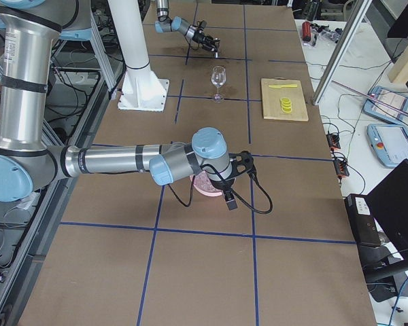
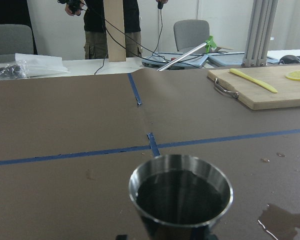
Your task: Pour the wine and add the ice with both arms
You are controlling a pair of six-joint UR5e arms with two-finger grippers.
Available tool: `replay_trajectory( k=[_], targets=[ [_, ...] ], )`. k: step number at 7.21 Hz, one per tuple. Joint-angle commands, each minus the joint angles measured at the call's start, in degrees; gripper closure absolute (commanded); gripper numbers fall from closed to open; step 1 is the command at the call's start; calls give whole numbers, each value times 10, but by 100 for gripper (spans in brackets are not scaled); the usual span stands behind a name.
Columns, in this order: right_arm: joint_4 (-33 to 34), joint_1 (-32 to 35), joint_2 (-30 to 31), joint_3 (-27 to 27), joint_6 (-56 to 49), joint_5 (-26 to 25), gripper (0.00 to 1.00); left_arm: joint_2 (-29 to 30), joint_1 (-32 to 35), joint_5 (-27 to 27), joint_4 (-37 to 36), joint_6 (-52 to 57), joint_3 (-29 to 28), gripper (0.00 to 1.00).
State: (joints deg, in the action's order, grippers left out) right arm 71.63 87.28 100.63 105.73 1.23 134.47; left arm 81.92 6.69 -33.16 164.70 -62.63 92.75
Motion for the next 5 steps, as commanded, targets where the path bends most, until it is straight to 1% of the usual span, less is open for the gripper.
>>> replay_trajectory(
  k=[1, 5],
  targets=[
    [0, 0, 0, 0, 0, 0, 0, 2, -1, 2, 1, 0, -1, 43],
    [0, 0, 1, 0, 0, 0, 0, 2, 0, 5, 1, 0, -1, 43]
  ],
)
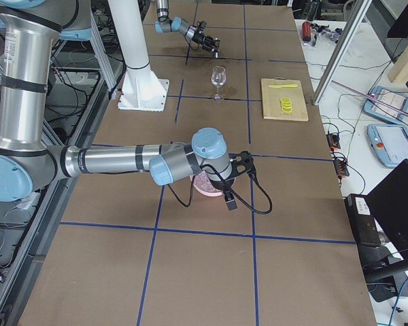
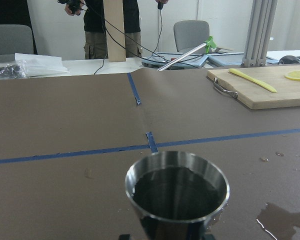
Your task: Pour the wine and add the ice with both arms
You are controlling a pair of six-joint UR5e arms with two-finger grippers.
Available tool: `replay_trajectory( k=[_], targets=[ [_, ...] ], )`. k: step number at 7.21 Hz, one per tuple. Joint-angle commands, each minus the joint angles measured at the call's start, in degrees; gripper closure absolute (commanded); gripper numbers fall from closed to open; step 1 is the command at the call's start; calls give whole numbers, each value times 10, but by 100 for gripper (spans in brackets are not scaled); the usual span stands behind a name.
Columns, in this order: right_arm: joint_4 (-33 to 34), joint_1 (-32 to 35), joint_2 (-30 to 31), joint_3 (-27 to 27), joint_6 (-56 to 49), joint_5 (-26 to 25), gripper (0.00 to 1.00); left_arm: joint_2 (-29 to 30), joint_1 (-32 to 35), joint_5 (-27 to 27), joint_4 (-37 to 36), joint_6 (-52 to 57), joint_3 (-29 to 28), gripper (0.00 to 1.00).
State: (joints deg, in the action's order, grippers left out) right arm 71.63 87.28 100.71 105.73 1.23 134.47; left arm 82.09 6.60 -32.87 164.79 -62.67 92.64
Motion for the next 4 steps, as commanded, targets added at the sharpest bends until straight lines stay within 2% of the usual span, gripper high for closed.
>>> replay_trajectory(
  k=[1, 2, 3, 4],
  targets=[
    [0, 0, 0, 0, 0, 0, 0, 0, 1, 6, 1, 0, 0, 43],
    [0, 0, 0, 0, 0, 0, 0, 0, 1, 7, 1, 0, 1, 59],
    [0, 0, 1, 1, 0, 0, 0, 0, 1, 7, 5, -10, -1, 80],
    [0, 0, 0, 1, 0, 0, 0, 0, 1, 14, 5, -15, -2, 86]
  ],
)
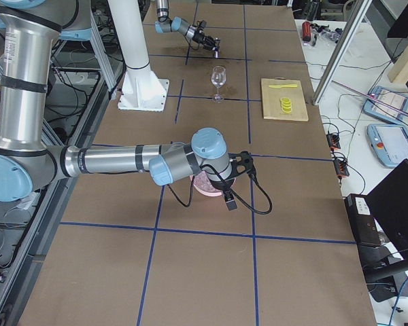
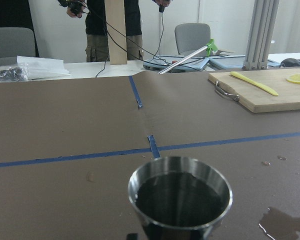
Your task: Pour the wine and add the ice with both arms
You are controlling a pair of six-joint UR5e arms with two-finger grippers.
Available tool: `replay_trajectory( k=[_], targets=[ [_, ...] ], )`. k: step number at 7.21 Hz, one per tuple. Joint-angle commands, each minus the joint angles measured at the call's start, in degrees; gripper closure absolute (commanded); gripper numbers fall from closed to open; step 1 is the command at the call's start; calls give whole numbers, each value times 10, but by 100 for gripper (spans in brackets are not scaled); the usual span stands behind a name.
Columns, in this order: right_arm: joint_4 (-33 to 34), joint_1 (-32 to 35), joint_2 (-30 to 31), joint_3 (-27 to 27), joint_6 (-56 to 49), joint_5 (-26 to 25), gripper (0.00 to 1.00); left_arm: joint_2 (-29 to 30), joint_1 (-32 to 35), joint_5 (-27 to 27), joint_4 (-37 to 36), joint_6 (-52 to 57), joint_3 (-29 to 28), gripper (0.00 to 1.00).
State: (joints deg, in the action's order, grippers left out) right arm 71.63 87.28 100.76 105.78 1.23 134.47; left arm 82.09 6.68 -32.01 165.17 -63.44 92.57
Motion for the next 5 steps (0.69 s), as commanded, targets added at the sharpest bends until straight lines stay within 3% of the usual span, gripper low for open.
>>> replay_trajectory(
  k=[1, 3, 5],
  targets=[
    [0, 0, 0, 0, 0, 0, 0, -1, 1, 11, 4, -7, 0, 91],
    [0, 0, 0, 0, 0, 0, 0, -1, 2, 15, 9, -7, 3, 91],
    [0, 0, 0, 0, 0, 0, 0, -4, 1, 15, 81, 10, -4, 91]
  ],
)
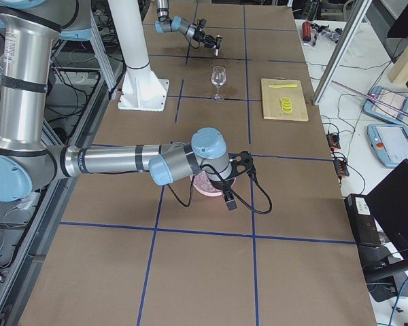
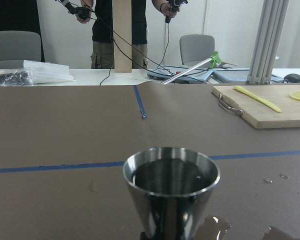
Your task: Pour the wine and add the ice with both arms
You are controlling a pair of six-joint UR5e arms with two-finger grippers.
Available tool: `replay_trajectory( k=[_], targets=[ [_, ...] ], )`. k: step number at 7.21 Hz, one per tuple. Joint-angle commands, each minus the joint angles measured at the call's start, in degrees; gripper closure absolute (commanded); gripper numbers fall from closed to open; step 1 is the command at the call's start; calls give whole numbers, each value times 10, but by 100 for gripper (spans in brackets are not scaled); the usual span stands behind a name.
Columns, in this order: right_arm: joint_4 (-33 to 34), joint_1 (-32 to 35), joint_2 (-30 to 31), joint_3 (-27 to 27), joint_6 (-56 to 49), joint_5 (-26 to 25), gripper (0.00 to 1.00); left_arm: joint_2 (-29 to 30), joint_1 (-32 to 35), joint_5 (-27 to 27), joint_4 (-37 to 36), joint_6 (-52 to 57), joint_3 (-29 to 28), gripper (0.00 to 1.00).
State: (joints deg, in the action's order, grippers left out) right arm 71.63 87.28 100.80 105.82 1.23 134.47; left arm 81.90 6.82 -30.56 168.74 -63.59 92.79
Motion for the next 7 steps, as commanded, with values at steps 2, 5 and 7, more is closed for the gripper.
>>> replay_trajectory(
  k=[2, 5, 7],
  targets=[
    [0, 0, 1, 0, 0, 0, 0, -3, -1, 2, 135, 127, -6, 93],
    [0, 0, 1, -1, 0, 0, 0, 9, -1, -3, 230, 330, 12, 100],
    [0, 0, 1, -1, 0, 0, 0, 11, -1, -37, 230, 469, 68, 100]
  ],
)
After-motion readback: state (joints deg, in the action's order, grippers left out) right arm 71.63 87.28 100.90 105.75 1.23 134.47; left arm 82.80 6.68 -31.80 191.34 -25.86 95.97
